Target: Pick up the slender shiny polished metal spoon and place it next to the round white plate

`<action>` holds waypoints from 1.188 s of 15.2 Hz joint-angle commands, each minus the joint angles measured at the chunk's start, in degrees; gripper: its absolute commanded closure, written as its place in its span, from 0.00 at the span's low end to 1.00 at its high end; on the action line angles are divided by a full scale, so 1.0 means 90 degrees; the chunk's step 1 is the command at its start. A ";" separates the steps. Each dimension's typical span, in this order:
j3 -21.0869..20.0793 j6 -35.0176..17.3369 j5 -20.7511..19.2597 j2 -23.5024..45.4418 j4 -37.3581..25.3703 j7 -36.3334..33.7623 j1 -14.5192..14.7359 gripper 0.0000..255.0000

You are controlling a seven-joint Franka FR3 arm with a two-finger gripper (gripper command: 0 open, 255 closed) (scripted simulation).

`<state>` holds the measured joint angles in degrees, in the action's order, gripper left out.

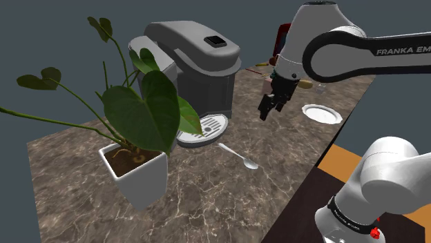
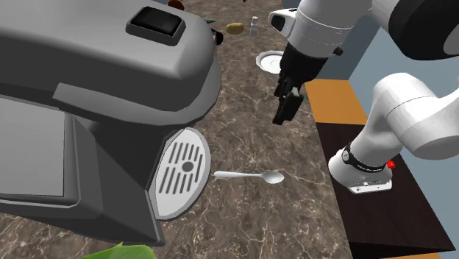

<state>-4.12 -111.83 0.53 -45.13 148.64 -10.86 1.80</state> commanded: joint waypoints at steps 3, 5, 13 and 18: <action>-0.0257 -0.1074 0.0325 0.0347 0.0512 -0.0432 0.0134 0.00; -0.0396 -0.1649 0.0484 0.0615 0.0717 -0.0636 0.0203 0.00; -0.0972 -0.3925 0.0978 0.2151 0.1040 -0.1392 0.0419 0.00; -0.1046 -0.4502 0.0947 0.2669 0.1098 -0.1420 0.0374 0.00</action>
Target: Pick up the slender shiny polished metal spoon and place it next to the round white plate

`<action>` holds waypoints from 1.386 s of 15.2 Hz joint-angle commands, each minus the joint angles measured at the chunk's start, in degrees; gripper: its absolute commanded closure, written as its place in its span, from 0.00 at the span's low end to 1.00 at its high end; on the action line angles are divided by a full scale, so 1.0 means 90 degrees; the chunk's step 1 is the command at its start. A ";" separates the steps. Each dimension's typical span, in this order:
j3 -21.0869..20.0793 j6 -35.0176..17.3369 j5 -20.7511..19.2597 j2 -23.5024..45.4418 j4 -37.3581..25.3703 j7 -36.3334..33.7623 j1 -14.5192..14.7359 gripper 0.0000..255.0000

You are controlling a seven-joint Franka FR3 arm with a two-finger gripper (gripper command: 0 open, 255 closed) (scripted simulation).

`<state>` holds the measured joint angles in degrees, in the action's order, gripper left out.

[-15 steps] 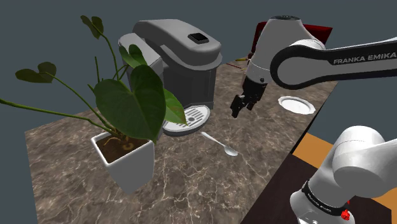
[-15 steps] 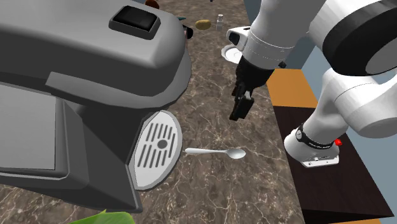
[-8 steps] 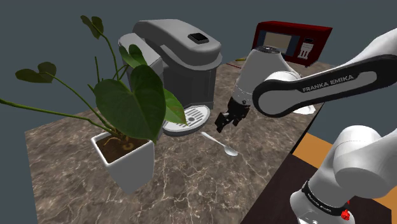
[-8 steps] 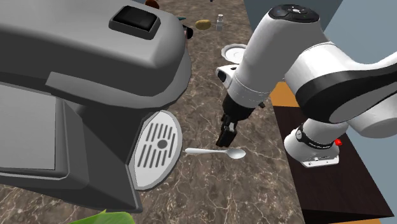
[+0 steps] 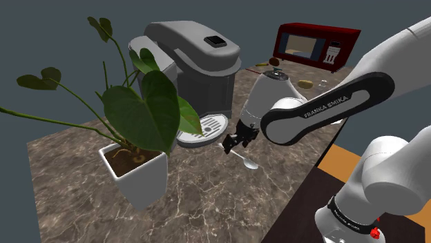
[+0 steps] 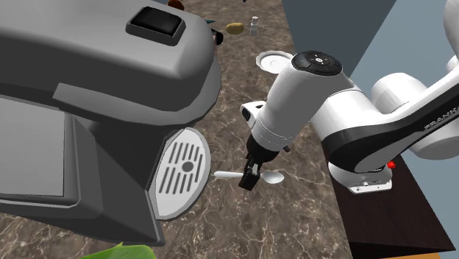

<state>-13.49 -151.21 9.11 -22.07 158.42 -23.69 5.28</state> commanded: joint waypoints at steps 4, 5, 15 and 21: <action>-0.0047 -0.0422 -0.0038 0.0392 0.0025 -0.0018 -0.0046 0.00; -0.0047 -0.0422 -0.0038 0.0392 0.0025 -0.0019 -0.0046 0.00; -0.0048 -0.0421 -0.0038 0.0391 0.0025 -0.0019 -0.0046 1.00; -0.0035 -0.0306 -0.0032 0.0304 -0.0004 -0.0013 -0.0040 1.00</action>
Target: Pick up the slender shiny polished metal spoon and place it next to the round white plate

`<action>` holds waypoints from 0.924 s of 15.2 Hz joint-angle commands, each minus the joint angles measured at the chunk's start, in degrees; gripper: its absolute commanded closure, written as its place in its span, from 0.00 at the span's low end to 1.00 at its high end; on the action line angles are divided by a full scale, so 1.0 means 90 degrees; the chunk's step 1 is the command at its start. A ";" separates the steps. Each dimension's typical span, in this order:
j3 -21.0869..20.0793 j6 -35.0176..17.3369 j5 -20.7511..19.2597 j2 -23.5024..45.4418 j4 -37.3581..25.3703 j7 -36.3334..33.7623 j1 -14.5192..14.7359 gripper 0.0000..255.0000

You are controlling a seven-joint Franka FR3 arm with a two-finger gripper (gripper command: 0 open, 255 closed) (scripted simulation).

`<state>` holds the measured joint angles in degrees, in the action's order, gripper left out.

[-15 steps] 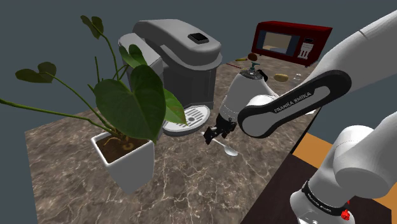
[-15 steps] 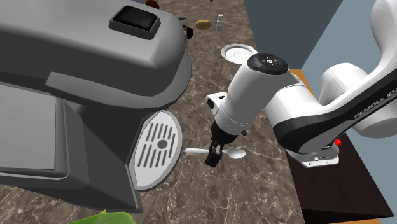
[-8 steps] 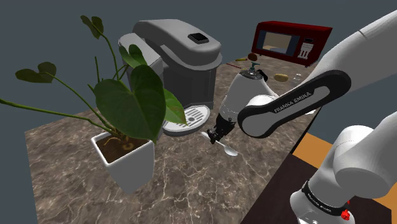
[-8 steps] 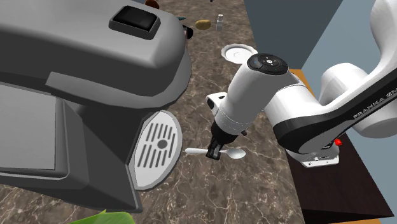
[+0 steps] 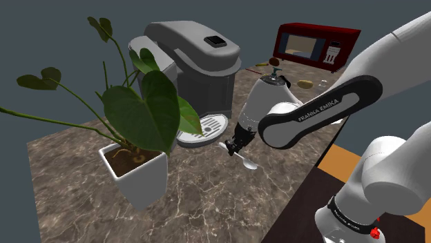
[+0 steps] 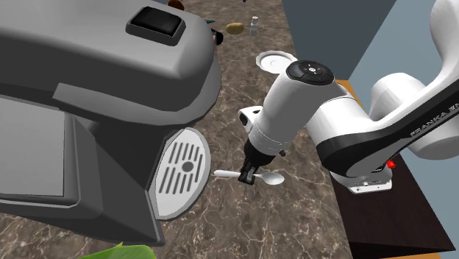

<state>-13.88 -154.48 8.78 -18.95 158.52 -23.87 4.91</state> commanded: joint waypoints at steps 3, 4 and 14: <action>0.0044 0.0401 0.0011 -0.0286 -0.0115 0.0017 0.0016 1.00; 0.0056 0.0514 0.0012 -0.0363 -0.0152 0.0020 0.0019 1.00; 0.0163 0.1599 -0.0016 -0.1002 -0.0600 0.0025 0.0027 1.00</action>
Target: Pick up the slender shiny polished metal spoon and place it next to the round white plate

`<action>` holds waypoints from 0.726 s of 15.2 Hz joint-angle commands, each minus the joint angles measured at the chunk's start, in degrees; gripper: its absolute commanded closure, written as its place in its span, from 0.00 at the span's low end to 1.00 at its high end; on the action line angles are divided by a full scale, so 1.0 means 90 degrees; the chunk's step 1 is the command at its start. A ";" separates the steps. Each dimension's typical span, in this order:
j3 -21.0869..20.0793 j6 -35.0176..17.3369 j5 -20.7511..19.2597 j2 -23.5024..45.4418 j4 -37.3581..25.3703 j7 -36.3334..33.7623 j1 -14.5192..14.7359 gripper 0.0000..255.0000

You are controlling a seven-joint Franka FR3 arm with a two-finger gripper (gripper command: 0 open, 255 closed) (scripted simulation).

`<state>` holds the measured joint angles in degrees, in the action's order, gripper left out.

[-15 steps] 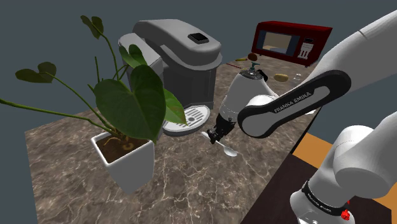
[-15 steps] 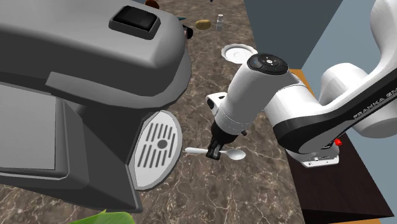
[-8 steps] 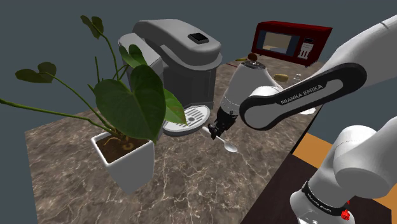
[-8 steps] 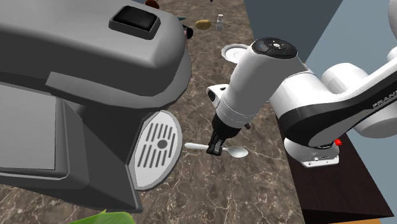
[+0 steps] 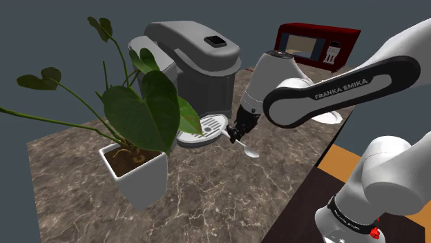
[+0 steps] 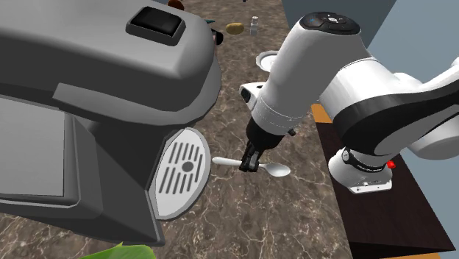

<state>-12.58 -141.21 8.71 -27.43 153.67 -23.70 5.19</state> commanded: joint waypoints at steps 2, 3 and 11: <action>0.0032 0.0276 -0.0015 -0.0133 -0.0139 0.0005 -0.0006 1.00; 0.0170 0.0317 -0.0011 -0.0307 0.0003 0.0171 -0.0032 1.00; 0.1321 0.0780 -0.0325 -0.1555 0.0879 0.1487 -0.0512 1.00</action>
<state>-2.09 -135.15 6.38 -40.05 161.07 -11.97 1.35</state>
